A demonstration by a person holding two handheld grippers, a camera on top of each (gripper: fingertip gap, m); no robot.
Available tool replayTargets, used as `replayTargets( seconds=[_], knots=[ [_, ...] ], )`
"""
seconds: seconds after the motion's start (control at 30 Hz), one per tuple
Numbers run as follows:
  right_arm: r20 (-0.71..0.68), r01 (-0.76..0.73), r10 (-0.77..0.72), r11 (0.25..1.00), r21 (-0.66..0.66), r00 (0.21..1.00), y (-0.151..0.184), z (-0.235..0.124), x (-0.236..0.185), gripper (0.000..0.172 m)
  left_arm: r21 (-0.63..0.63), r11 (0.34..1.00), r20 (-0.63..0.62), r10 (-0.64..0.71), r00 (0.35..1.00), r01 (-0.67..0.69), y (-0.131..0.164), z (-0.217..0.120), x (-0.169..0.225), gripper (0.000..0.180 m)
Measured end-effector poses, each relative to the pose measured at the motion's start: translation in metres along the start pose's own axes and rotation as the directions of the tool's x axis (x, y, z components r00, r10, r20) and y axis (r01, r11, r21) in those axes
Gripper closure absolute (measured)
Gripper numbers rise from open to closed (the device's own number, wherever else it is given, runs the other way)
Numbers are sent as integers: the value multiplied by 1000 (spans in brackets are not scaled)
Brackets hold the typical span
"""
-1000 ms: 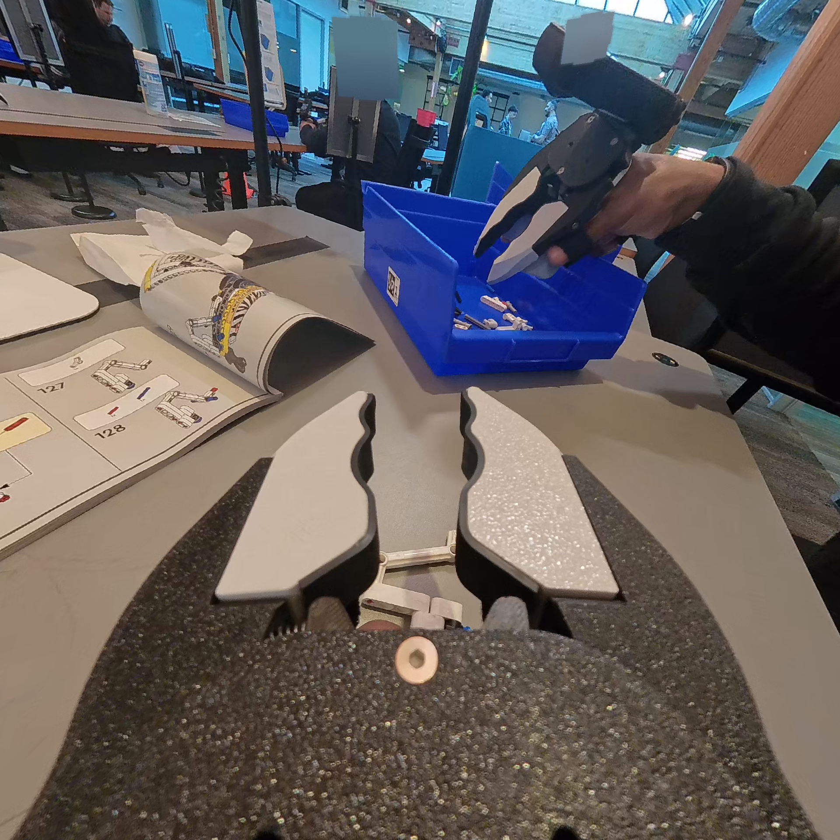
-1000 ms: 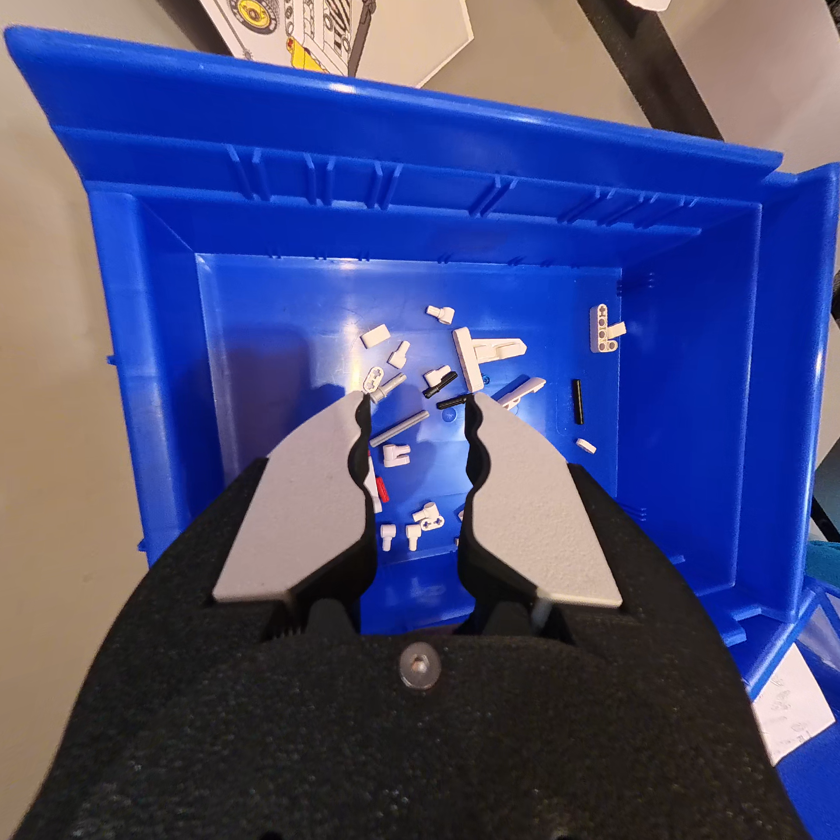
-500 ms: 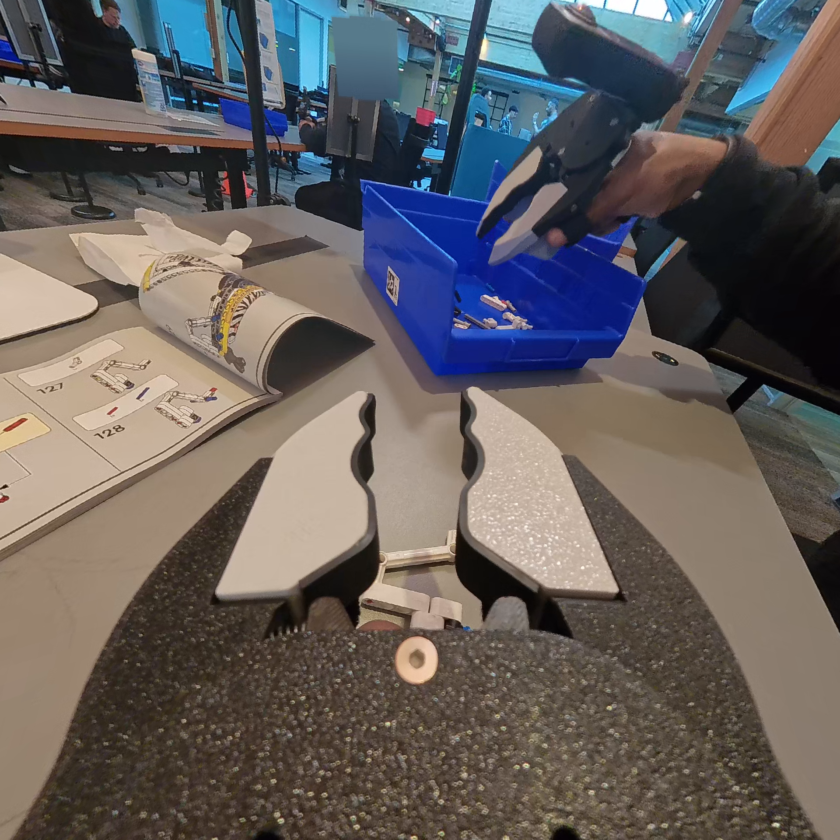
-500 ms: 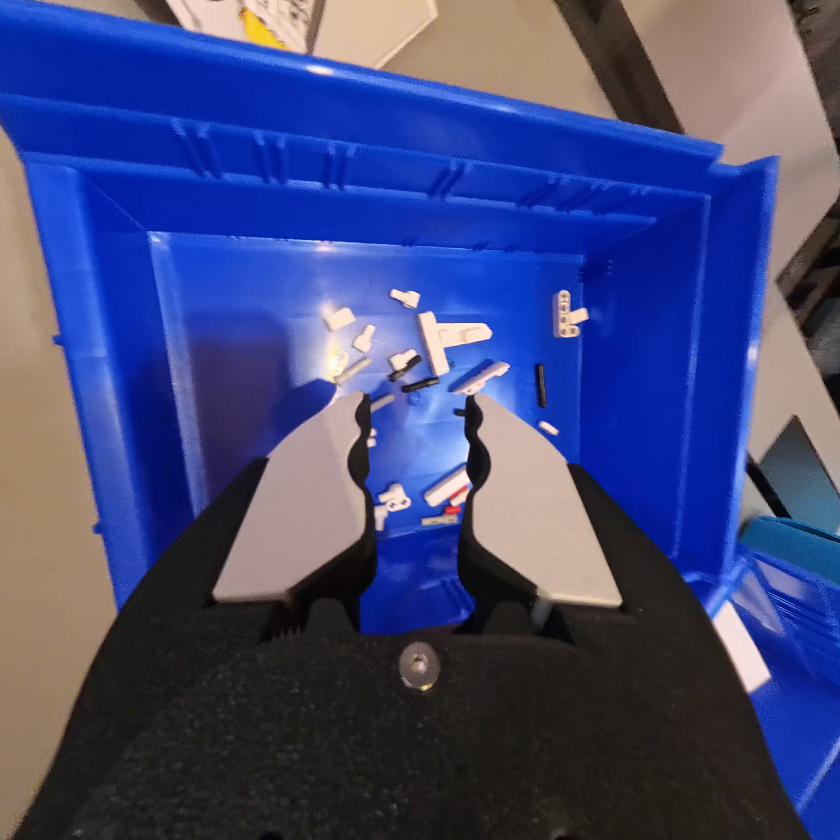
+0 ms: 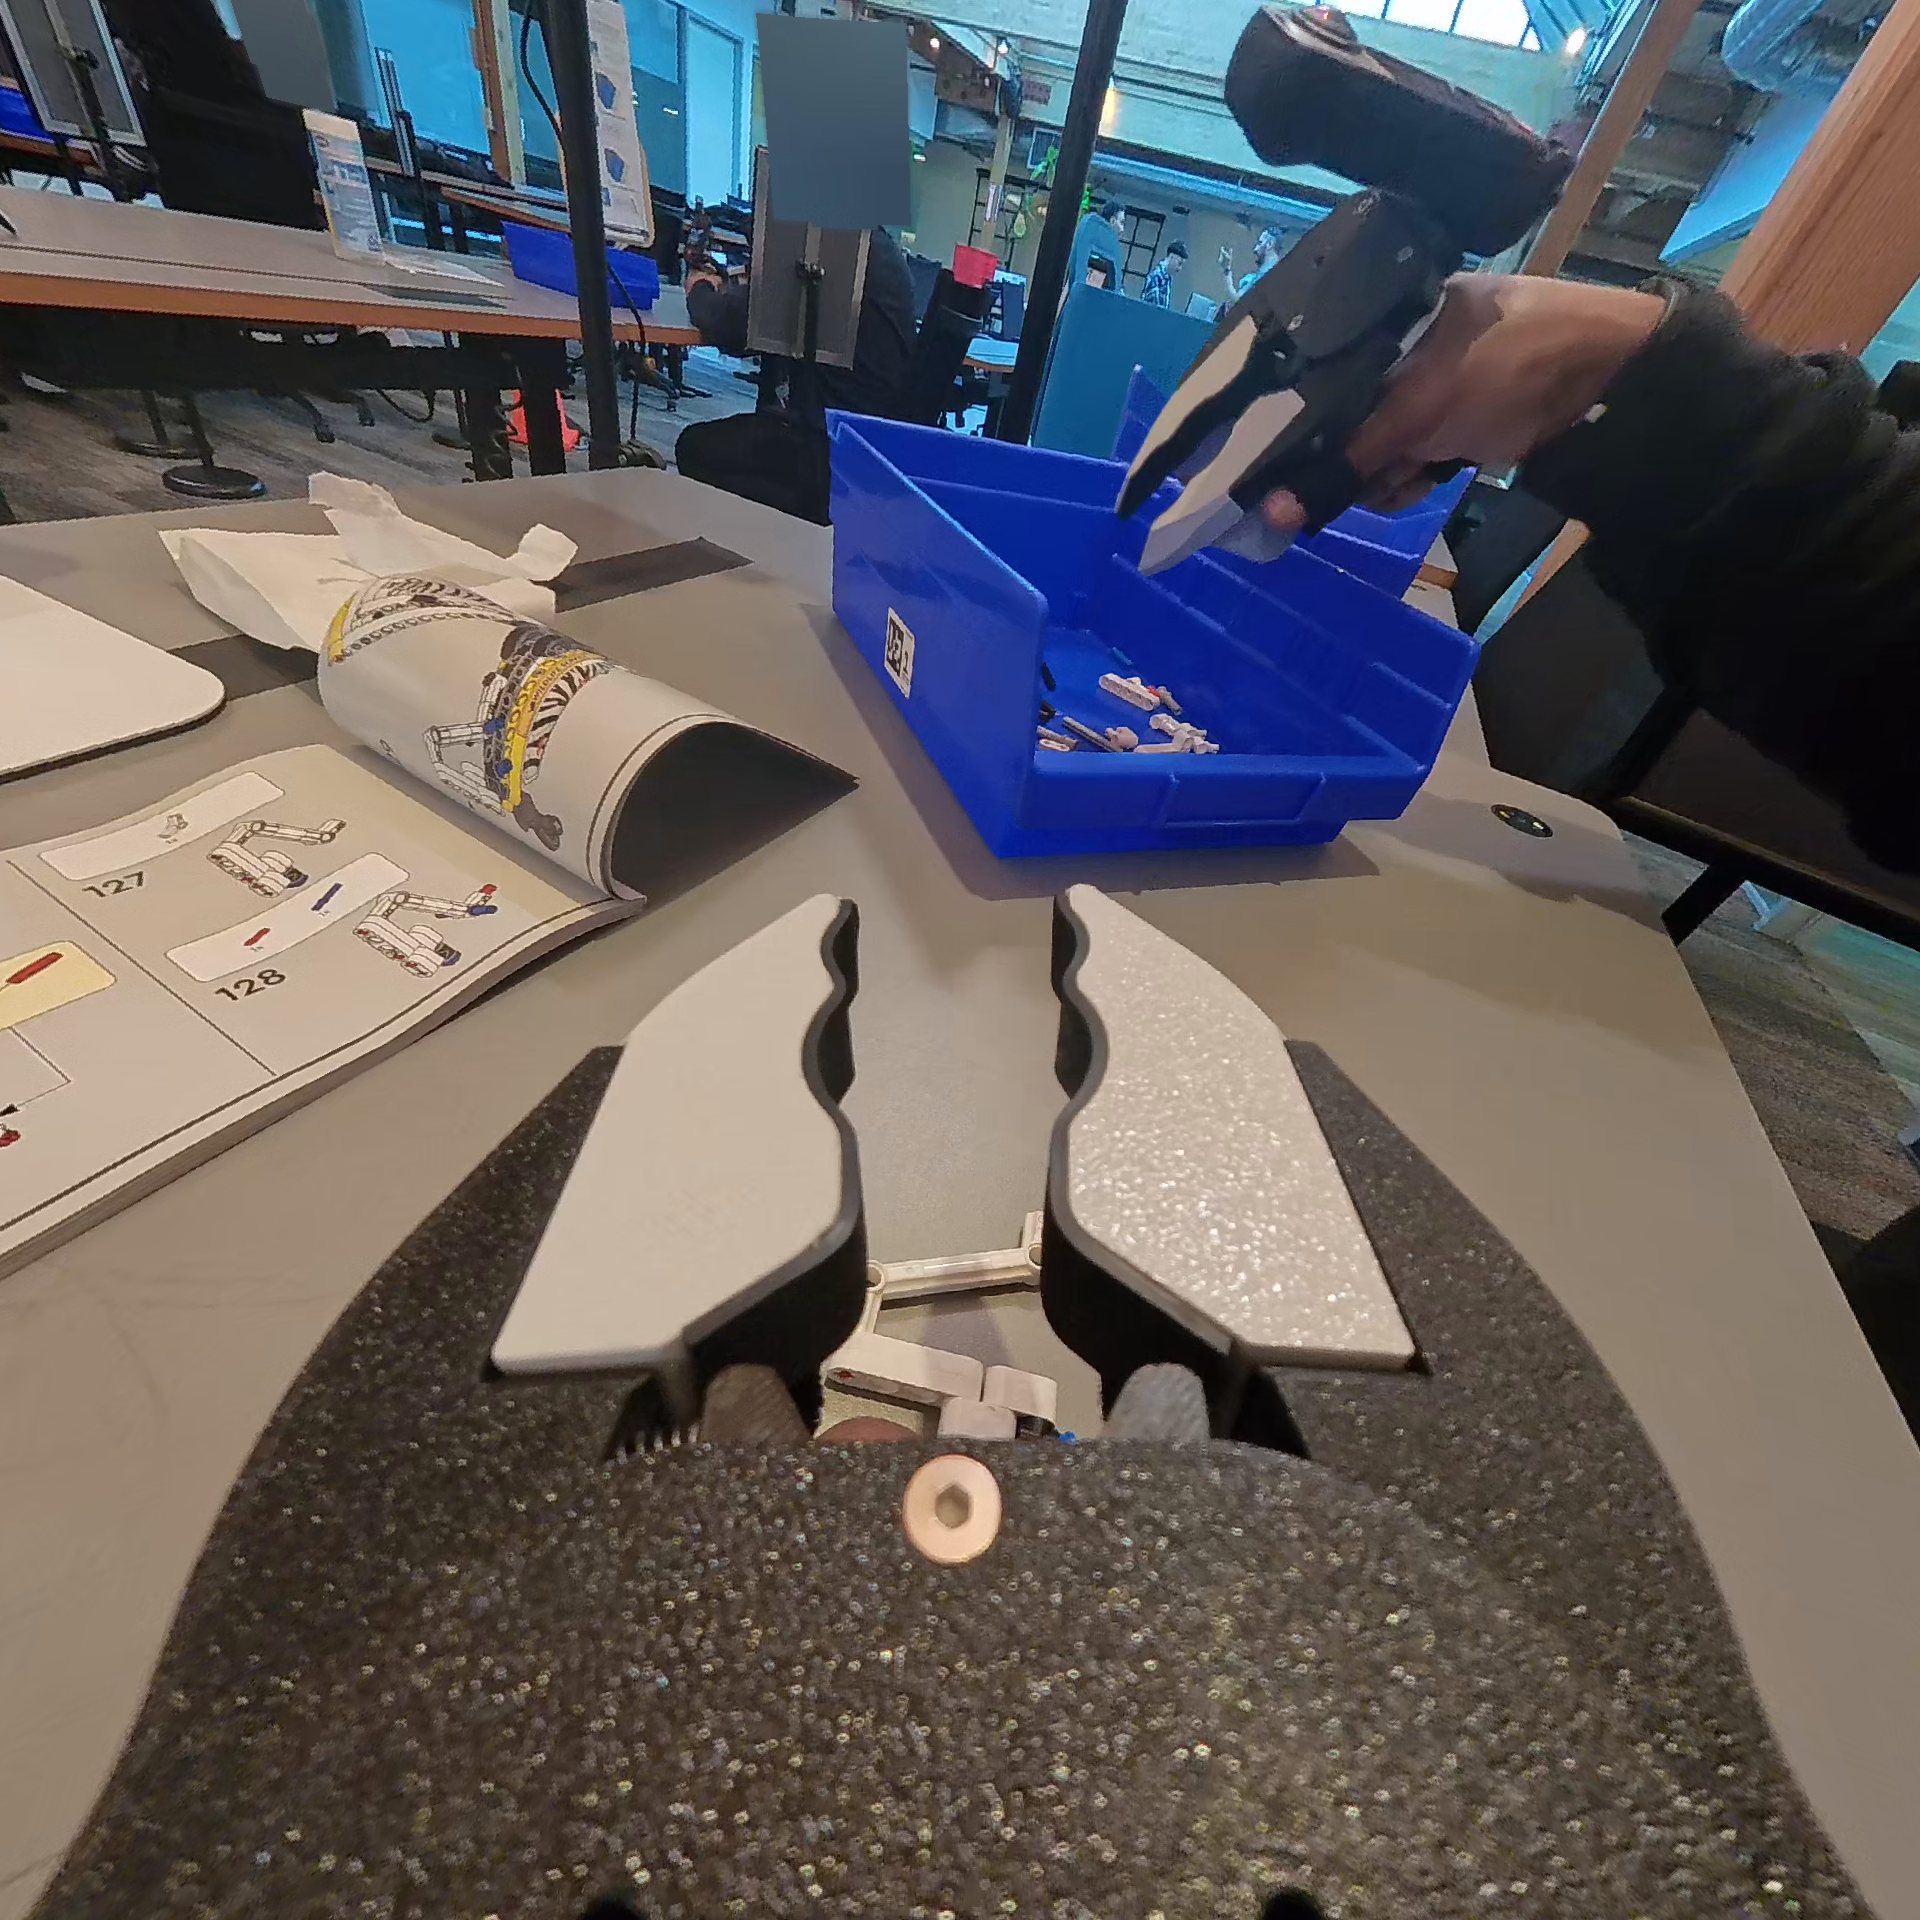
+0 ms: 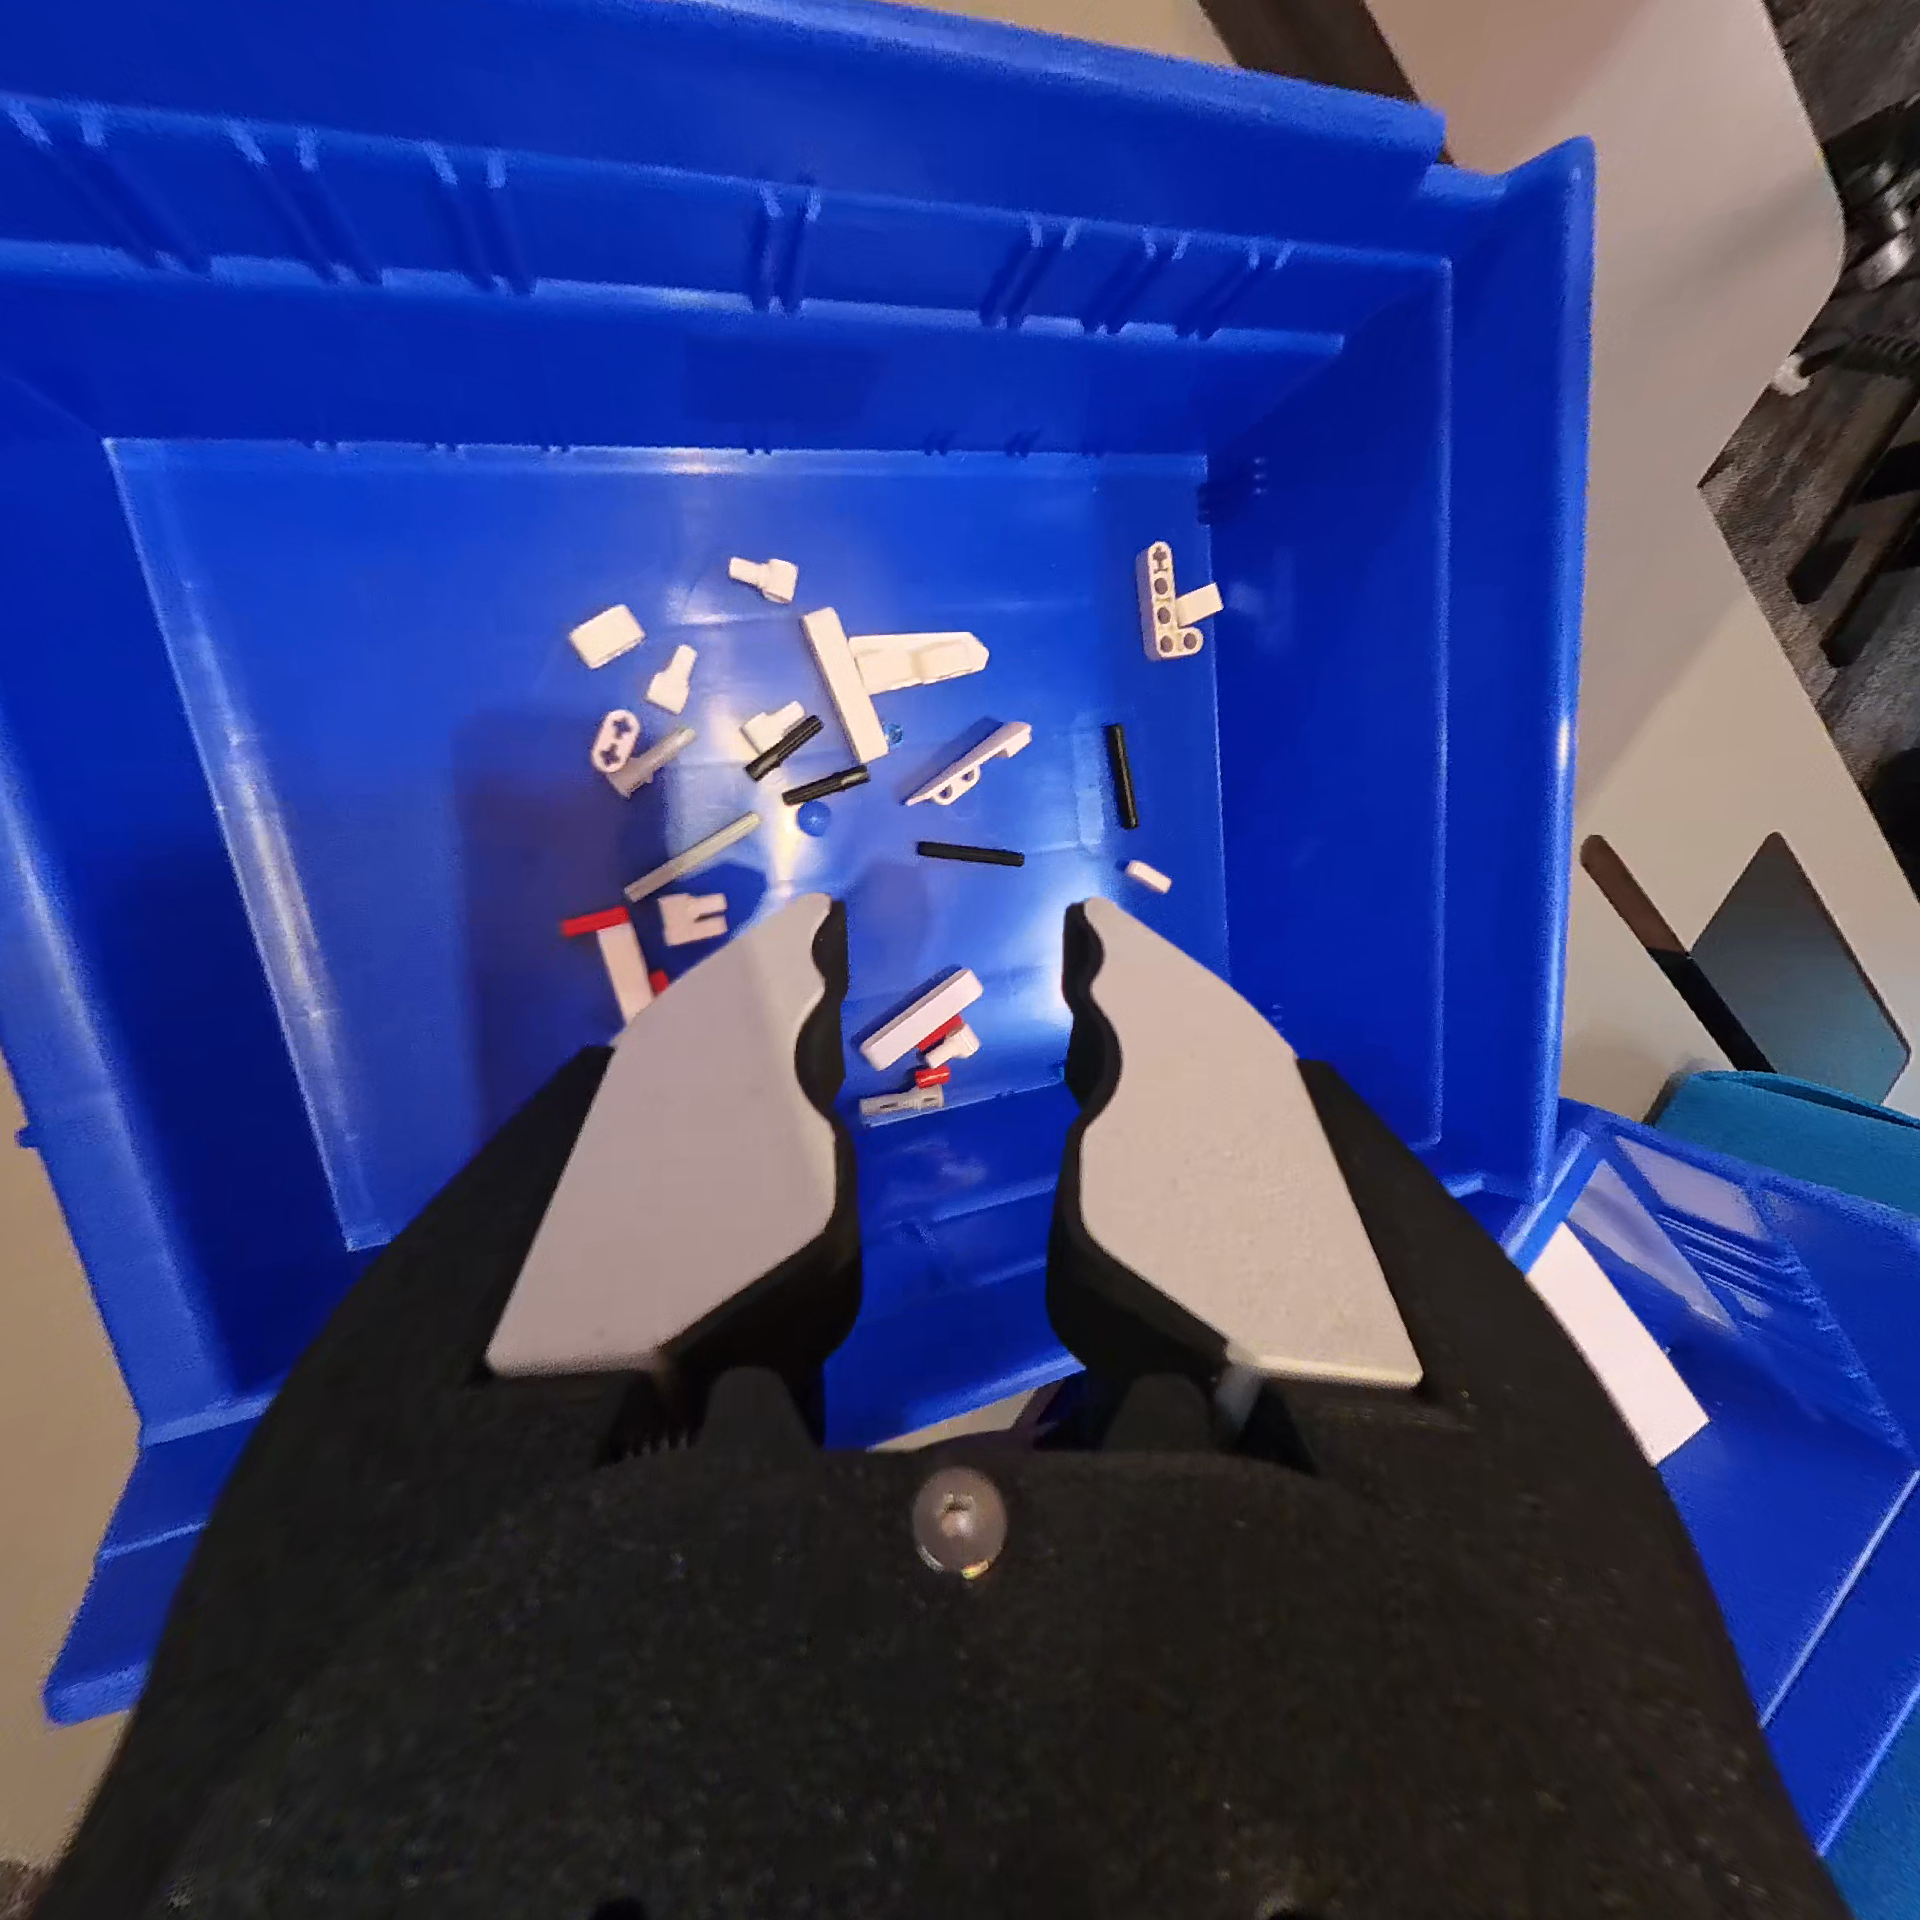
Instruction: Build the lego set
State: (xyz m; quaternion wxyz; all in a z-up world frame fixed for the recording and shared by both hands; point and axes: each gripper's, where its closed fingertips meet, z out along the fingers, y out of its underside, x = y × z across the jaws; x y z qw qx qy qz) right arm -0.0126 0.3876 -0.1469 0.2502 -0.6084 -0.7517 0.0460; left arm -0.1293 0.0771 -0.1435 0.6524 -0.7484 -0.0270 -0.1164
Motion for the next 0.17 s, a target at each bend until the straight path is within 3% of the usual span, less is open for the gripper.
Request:
replayTargets(
  seconds=[0.17],
  knots=[
    [11,36,-36,999,-40,999,10,-8,-9,132,1,1000,-1,-2,1000,2,0,0,0,145]
  ],
)
